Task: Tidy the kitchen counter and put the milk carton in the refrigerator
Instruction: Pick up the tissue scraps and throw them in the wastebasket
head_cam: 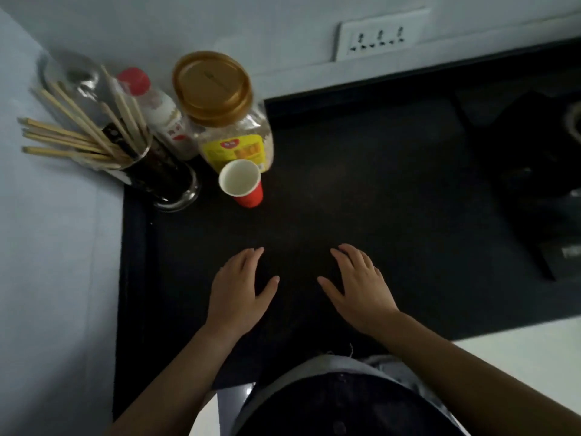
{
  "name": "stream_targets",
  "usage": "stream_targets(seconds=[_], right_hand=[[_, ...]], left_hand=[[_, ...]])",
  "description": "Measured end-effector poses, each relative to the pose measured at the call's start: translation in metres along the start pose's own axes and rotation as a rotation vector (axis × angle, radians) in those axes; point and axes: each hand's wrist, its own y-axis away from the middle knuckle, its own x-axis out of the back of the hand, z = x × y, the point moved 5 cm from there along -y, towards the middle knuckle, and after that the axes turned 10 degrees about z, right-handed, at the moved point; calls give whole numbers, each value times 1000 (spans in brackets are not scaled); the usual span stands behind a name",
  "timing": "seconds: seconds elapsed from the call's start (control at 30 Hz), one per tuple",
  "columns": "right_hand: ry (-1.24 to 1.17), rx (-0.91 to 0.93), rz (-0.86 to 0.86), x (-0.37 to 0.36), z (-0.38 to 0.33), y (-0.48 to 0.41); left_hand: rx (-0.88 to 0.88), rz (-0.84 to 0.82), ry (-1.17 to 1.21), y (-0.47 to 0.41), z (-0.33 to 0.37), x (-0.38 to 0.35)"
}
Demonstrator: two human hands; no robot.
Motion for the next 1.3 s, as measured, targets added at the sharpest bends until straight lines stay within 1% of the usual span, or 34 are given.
stream_targets(seconds=[0.1,0.2,0.33,0.43,0.57,0.7,0.8,0.93,1.0,1.1,1.2,1.3], right_hand=[[-148,-63,48,19,30,43],[-293,-112,131,42,68,92],[-434,-182,292,78,131,169],[-489,-262,443,101,189,240],[-496,-443,616,118,265,344],[-526,-684,809,122,319,439],[-591,-863,974,120,344,497],[-660,-1052,1114,107,372,541],[-689,-1118,1136,103,387,552],[-716,-1167,1134,107,419,558],[-700,-1169,1121,129,468,555],[-676,-1172,1117,163,530,548]], left_hand=[[6,-52,161,32,45,-3],[10,-104,363,61,98,-10],[-96,-186,489,93,184,-29],[-152,-320,596,120,259,-54],[-249,-549,701,171,363,-105],[-408,-742,678,227,450,-150],[-505,-878,617,258,499,-175],[-625,-974,543,281,551,-207],[-653,-995,525,288,575,-223],[-676,-1031,494,293,614,-250],[-689,-1035,472,285,663,-280],[-727,-1026,470,269,730,-309]])
